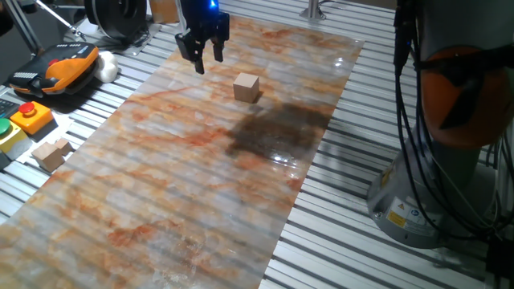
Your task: Hold a small block with the gripper and sweep it from left to right on the table
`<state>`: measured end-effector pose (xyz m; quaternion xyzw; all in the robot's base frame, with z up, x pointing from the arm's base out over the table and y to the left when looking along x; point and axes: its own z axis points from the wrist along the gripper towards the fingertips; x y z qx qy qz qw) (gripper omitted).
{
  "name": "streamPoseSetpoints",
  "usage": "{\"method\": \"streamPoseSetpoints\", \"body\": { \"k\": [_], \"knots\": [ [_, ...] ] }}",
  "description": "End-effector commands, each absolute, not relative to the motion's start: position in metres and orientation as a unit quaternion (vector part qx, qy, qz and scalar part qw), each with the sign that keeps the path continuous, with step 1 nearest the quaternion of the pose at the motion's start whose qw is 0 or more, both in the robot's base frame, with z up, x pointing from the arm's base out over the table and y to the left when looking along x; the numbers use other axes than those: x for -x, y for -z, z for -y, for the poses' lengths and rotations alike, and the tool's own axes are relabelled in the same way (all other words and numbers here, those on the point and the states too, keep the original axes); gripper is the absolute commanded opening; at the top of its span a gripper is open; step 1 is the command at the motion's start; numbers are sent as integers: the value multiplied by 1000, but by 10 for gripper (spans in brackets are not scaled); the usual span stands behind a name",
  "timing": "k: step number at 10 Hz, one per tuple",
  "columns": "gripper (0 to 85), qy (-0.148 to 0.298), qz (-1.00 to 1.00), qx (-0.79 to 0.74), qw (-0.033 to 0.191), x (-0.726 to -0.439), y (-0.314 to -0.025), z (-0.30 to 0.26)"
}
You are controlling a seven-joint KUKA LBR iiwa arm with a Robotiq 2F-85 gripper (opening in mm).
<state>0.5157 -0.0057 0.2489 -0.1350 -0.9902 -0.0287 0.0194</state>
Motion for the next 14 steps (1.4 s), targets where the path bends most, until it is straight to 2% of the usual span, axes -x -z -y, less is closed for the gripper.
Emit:
{"method": "streamPoseSetpoints", "body": {
  "k": [1,4,9,11,14],
  "knots": [
    [0,27,989,146,18,-515,-250,6],
    [0,-7,991,131,-10,-514,-252,8],
    [0,-34,991,131,-23,-514,-252,8],
    [0,-59,991,115,-24,-519,-251,11],
    [0,-41,992,115,-13,-527,-248,18]
  ]
}}
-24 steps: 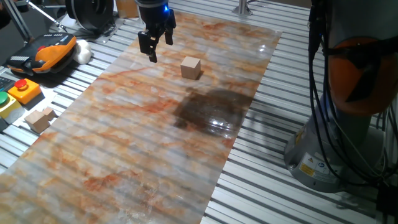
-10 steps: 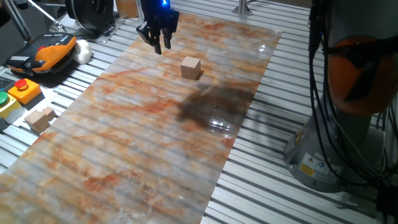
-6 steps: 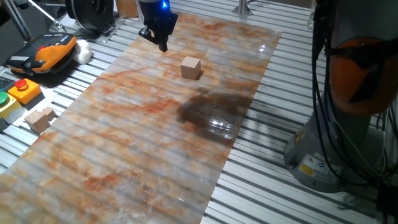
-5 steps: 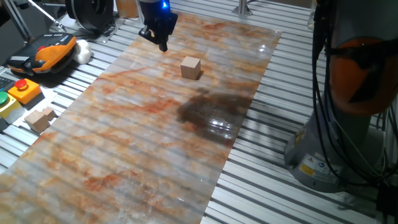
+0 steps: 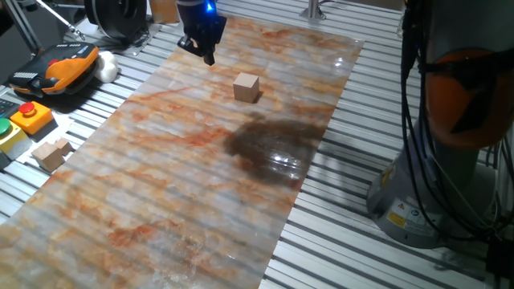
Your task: Hold a small block with the gripper and sweep it from left to right on the table
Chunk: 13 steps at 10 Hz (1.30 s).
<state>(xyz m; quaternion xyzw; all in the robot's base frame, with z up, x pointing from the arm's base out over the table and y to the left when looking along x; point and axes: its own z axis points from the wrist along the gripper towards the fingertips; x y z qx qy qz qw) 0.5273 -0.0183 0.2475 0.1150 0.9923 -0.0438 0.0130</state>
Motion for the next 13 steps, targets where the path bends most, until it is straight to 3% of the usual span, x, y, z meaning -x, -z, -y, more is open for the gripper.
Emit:
{"method": "streamPoseSetpoints", "body": {
  "k": [1,13],
  "knots": [
    [0,46,-993,-112,13,-527,-247,18],
    [0,1,-993,-114,-14,-517,-254,11]
  ]
}}
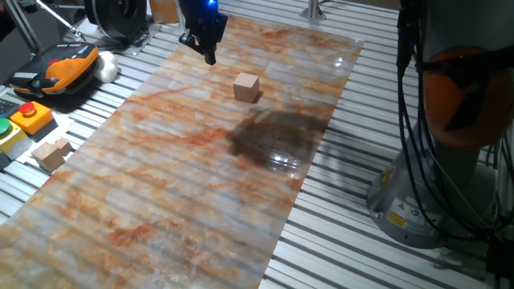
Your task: Hold a small block with the gripper and sweep it from left to right on the table
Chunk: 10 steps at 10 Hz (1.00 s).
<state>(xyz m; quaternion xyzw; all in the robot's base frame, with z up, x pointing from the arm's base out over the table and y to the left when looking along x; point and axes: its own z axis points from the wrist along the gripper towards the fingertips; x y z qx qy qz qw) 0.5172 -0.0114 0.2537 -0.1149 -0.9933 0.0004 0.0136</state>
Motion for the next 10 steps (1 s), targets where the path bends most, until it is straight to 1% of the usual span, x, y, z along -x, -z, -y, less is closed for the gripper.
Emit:
{"method": "streamPoseSetpoints", "body": {
  "k": [1,2,3,4,5,6,8,10],
  "knots": [
    [0,-1,993,118,13,-517,-254,11],
    [0,2,992,128,11,-517,-254,11],
    [0,12,991,133,-7,-517,-254,11],
    [0,17,990,134,-34,-517,-254,11],
    [0,16,990,135,-35,-517,-254,11],
    [0,0,991,133,-32,-517,-254,11],
    [0,0,991,130,-28,-517,-254,11],
    [0,-3,993,111,-30,-517,-254,11]
  ]
}}
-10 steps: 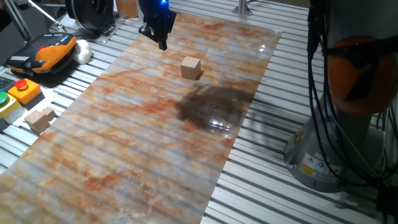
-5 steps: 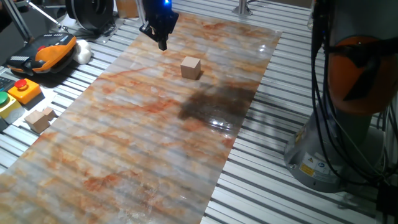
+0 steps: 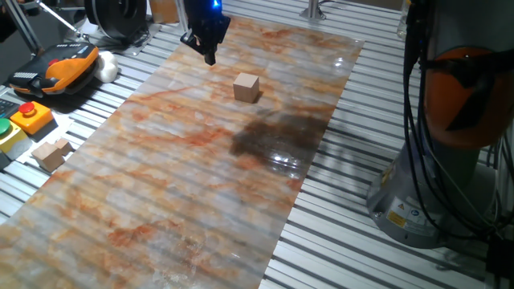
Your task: Hold a small block with the gripper and sweep it from left to right on the table
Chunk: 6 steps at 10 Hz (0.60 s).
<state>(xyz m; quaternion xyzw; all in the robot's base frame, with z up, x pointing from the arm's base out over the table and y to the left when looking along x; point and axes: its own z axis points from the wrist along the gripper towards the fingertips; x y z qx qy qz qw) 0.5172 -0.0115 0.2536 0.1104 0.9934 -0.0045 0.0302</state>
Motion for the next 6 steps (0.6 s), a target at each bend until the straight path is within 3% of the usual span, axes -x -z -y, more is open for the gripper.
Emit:
{"method": "streamPoseSetpoints", "body": {
  "k": [1,6],
  "knots": [
    [0,15,-994,-98,37,-517,-254,11],
    [0,-6,-999,-37,24,-517,-254,11]
  ]
}}
